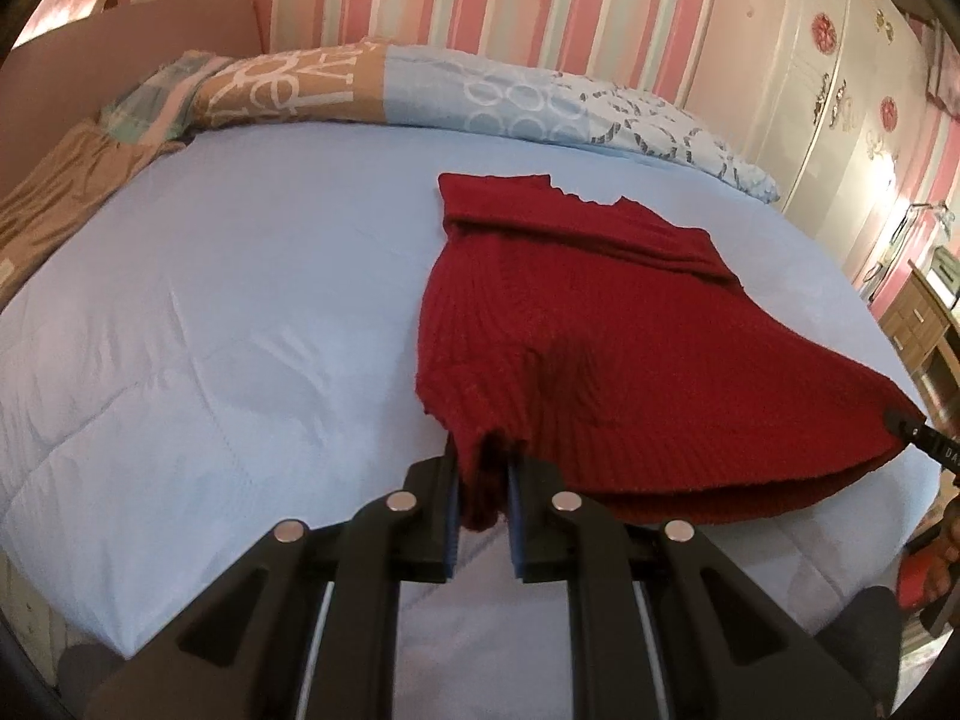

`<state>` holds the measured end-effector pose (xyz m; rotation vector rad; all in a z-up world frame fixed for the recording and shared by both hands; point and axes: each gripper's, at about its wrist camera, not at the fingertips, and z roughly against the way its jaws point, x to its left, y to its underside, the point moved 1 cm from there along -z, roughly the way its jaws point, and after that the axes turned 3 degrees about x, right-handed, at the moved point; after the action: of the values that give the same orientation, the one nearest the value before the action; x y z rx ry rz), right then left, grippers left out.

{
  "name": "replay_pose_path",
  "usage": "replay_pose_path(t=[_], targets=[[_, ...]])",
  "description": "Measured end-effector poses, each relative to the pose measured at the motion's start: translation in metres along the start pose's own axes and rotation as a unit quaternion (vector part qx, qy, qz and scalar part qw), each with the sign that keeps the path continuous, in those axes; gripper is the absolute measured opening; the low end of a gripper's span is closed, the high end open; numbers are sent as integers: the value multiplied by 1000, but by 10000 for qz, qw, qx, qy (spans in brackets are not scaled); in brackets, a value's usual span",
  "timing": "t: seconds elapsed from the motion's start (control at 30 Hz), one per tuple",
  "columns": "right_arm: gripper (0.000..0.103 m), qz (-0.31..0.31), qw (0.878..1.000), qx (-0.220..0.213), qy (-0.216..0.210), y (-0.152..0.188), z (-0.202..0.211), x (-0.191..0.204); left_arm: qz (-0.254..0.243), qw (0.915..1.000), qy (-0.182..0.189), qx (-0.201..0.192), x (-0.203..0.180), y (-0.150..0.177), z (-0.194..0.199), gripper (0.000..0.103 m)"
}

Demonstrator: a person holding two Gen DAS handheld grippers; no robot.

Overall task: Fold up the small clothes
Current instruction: 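Lift the hem with both grippers and fold it over toward the collar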

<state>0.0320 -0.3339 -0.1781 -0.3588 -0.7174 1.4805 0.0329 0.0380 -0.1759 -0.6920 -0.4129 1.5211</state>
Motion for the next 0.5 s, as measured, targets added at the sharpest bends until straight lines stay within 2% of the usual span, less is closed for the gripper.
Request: replay_pose_path(t=[0.23, 0.5], targets=[[8, 30, 10000, -24, -23, 2, 21, 8, 172, 9998, 71, 93, 5, 1, 18, 12], [8, 84, 9999, -48, 87, -17, 4, 11, 94, 9999, -5, 65, 7, -21, 0, 12]])
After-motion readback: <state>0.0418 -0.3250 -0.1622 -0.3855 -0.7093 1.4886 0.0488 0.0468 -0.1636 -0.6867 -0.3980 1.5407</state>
